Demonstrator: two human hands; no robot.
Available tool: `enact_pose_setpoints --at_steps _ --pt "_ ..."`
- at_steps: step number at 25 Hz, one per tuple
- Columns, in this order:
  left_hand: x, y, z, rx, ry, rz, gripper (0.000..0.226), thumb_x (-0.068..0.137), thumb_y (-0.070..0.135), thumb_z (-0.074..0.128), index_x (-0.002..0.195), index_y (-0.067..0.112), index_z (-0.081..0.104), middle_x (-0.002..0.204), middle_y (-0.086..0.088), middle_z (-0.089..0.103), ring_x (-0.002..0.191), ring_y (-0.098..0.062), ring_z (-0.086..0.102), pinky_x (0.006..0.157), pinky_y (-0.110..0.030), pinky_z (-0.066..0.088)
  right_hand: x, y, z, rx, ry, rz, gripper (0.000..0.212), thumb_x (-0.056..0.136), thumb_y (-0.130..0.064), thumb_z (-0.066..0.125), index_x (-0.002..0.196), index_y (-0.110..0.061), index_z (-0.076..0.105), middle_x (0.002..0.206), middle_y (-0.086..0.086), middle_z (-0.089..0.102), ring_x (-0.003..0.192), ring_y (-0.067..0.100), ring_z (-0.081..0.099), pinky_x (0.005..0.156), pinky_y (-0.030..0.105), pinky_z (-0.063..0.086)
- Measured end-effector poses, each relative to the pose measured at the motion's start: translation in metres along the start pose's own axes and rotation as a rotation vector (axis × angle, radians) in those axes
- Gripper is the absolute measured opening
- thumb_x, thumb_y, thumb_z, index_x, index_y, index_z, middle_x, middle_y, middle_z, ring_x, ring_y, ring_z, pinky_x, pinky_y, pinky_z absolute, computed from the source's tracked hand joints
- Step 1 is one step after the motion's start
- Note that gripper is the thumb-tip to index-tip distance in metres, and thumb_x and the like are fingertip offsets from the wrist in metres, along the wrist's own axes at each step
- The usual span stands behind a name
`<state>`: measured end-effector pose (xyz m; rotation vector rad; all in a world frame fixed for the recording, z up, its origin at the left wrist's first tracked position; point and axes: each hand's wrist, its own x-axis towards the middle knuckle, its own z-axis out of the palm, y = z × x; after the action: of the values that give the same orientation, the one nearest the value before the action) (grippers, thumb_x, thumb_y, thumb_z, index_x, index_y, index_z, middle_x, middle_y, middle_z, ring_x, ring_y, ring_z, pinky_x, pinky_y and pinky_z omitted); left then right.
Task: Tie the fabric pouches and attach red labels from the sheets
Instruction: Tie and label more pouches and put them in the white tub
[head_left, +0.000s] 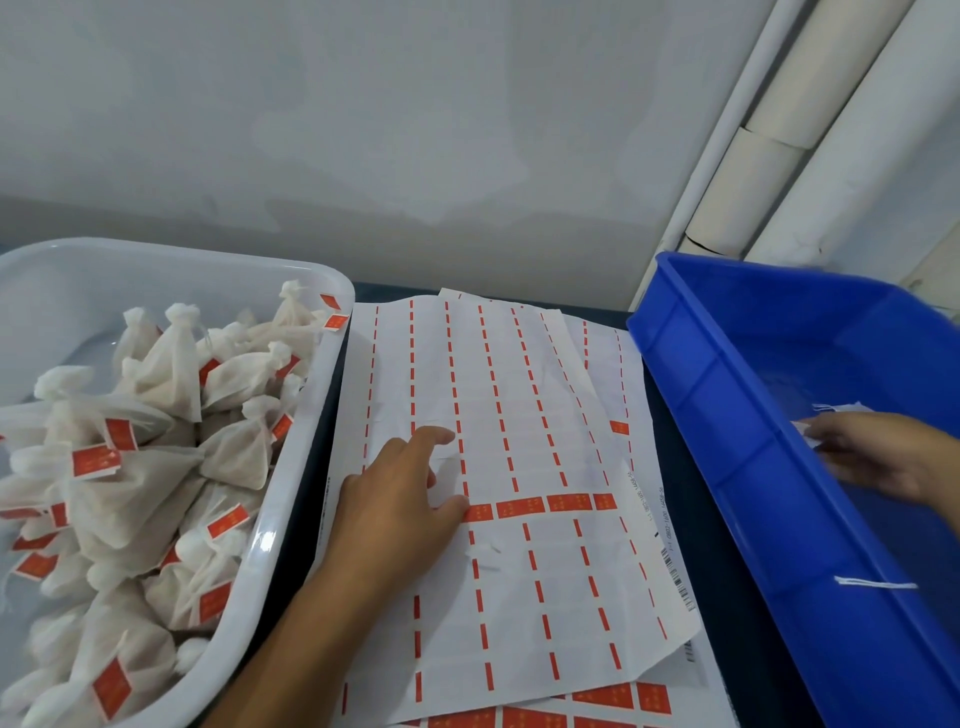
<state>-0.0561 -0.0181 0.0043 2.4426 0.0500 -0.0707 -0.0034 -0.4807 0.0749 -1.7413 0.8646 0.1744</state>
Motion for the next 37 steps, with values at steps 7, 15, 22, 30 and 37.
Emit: enact_pose_setpoints --at_steps 7,15,22,30,37 --pt "-0.002 0.0 0.0 -0.011 0.004 0.007 0.067 0.082 0.059 0.075 0.136 0.055 0.036 0.107 0.022 0.051 0.084 -0.007 0.057 0.092 -0.037 0.06 0.005 0.005 0.0 0.13 0.106 -0.013 0.036 0.105 0.0 0.046 0.14 0.005 0.052 0.137 0.017 0.06 0.113 0.031 0.067 0.095 0.03 0.059" --pt "-0.002 0.0 0.0 -0.017 0.007 0.014 0.063 0.083 0.058 0.074 0.135 0.053 0.038 0.107 0.02 0.052 0.088 -0.009 0.058 0.093 -0.034 0.058 0.0 -0.018 -0.004 0.188 0.352 -0.28 0.028 0.097 0.006 0.06 0.124 0.0 0.065 0.122 0.018 0.062 0.078 0.016 0.065 0.056 0.013 0.058" --pt "-0.001 -0.001 0.002 -0.006 0.012 0.022 0.061 0.083 0.06 0.073 0.134 0.053 0.04 0.106 0.022 0.051 0.085 -0.008 0.057 0.091 -0.034 0.059 -0.004 -0.028 -0.008 0.321 0.344 -0.292 0.024 0.099 -0.002 0.059 0.121 -0.008 0.065 0.131 0.008 0.061 0.082 0.006 0.063 0.07 0.017 0.056" --pt "0.0 -0.012 0.007 -0.003 0.087 0.047 0.058 0.08 0.065 0.073 0.128 0.058 0.04 0.101 0.025 0.056 0.082 -0.004 0.063 0.069 -0.03 0.063 -0.005 0.005 0.003 0.348 0.159 -0.132 0.036 0.104 -0.002 0.055 0.139 0.005 0.055 0.109 0.011 0.062 0.078 0.009 0.059 0.064 0.012 0.056" --pt "-0.002 -0.003 0.01 -0.01 0.056 0.055 0.061 0.076 0.063 0.077 0.126 0.057 0.043 0.096 0.028 0.055 0.073 -0.008 0.063 0.057 -0.021 0.058 0.003 0.016 -0.003 0.09 0.029 -0.044 0.038 0.096 -0.002 0.069 0.133 -0.001 0.061 0.121 0.014 0.072 0.106 0.021 0.067 0.097 0.03 0.053"
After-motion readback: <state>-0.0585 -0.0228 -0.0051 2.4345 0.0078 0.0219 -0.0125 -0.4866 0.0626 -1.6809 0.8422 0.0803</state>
